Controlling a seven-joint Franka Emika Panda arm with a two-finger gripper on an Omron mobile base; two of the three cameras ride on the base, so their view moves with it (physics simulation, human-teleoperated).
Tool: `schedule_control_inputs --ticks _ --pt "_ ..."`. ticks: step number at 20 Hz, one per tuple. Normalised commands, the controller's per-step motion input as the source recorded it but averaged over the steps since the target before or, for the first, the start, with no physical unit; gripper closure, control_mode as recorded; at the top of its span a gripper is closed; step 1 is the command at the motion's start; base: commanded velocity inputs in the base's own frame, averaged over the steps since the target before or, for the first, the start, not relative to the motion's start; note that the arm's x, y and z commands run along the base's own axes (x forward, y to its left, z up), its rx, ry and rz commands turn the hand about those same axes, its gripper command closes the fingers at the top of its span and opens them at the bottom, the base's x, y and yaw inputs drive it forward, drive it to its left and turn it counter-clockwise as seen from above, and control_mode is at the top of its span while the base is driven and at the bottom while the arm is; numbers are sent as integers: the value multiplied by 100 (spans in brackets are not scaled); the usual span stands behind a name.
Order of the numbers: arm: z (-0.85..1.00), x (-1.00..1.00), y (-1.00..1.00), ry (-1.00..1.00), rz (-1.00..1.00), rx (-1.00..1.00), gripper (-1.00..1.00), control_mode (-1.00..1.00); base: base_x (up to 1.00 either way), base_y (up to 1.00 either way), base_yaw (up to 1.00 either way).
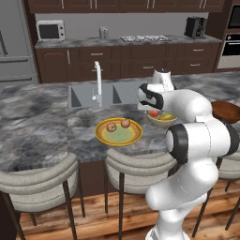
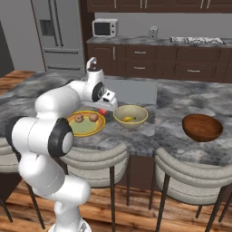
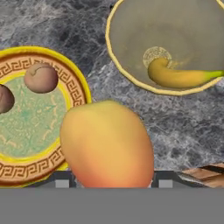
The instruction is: Take the fruits from the plate on the dining counter and place two fruits in each bowl.
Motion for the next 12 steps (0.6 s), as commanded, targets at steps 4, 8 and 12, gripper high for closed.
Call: schedule_control_inputs --ticks 4,8,12 --pt "-8 34 -49 -5 -4 0 100 -100 0 0 0" --pt "-21 39 -59 0 0 0 100 -100 0 0 0" --pt "-39 30 -53 0 0 0 100 -100 0 0 0"
